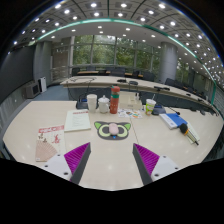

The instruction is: Arrange mouse

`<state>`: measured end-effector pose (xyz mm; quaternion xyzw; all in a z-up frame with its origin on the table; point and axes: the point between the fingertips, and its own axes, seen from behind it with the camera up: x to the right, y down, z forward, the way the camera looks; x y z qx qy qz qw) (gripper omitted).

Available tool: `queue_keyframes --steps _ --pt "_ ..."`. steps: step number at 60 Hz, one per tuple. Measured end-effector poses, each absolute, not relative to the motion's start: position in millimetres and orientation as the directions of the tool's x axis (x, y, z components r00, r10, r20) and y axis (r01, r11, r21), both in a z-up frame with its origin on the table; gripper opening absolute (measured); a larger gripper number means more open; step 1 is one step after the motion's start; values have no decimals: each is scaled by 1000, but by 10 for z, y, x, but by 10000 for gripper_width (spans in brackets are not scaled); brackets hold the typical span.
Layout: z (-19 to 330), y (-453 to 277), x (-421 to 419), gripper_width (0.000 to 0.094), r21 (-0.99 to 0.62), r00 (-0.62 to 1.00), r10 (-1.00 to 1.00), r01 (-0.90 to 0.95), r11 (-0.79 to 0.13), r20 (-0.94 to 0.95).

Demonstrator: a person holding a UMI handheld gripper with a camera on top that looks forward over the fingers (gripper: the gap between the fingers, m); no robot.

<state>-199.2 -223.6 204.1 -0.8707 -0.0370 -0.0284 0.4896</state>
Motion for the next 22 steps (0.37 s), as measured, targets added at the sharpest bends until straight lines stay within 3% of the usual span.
queue_keyframes --steps 22 --pt "2212 -2799 -2110 853 -861 994 50 109 -497 97"
